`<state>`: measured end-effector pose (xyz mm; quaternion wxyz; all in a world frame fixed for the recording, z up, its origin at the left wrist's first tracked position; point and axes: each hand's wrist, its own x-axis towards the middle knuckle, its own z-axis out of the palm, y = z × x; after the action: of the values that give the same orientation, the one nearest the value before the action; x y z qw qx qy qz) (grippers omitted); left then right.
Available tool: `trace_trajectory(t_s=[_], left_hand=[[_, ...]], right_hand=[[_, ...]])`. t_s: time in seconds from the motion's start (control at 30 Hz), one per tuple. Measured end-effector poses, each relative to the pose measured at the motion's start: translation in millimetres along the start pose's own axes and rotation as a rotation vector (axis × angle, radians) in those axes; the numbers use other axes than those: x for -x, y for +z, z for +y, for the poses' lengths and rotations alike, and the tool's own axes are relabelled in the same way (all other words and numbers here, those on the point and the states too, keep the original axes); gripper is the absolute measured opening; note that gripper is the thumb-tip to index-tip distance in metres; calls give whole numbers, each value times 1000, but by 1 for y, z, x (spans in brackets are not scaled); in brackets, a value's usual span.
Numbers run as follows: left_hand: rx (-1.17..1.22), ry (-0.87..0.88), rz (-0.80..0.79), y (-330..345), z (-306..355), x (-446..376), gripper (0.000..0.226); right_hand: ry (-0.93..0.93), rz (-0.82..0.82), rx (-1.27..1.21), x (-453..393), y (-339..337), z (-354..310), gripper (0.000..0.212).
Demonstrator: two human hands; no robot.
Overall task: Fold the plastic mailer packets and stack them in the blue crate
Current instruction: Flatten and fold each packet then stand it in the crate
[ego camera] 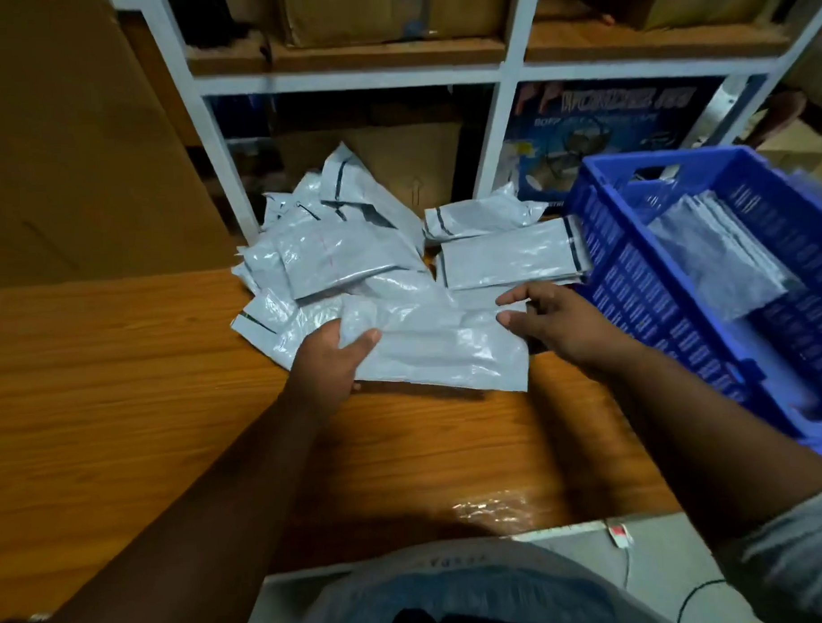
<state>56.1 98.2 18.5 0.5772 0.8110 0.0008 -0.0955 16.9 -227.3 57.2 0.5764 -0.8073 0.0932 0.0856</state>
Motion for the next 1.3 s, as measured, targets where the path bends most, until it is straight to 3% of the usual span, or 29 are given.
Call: trace_trajectory(t_s=[0.1,0.2,0.3,0.37,0.43,0.53,0.6,0.67,0.73,0.83,0.93,1.2,1.3], left_hand=[[-180,-130,79,1,-29,11,31],[-218,-209,-19,0,-47,25,27],[-346,-260,12,-15,-66,37,45],[-597,-152,140,-29,-69,40,45],[-722,44,211,-35,-67,39,32],[-687,432,121,-14,-63,38,25],[-784,503,6,14,-78,36,41],[-1017,413,-123,36,-96,36,62],[-1152,365,-156,42,-111,38,72],[-1204,396,-134,41,-121,38,75],[-1229,411,-143,42,-119,39,79],[-1217,441,-138,42,-120,40,82],[-1255,423,-123,45,-117,39,81]], right_hand=[[83,159,6,4,36,31,10],[114,221,112,0,58,56,10],[39,216,432,-2,60,68,14],[-55,237,723,0,59,76,32],[-140,315,856,2,63,77,36],[-344,389,892,8,88,67,28],[-467,358,901,12,112,57,29],[-537,279,916,15,136,50,37],[-600,175,955,13,153,53,42],[-532,-13,1128,13,176,74,56],[-478,-50,1182,22,186,99,64],[-506,-132,1147,10,179,109,70],[-439,-205,961,0,170,103,68]])
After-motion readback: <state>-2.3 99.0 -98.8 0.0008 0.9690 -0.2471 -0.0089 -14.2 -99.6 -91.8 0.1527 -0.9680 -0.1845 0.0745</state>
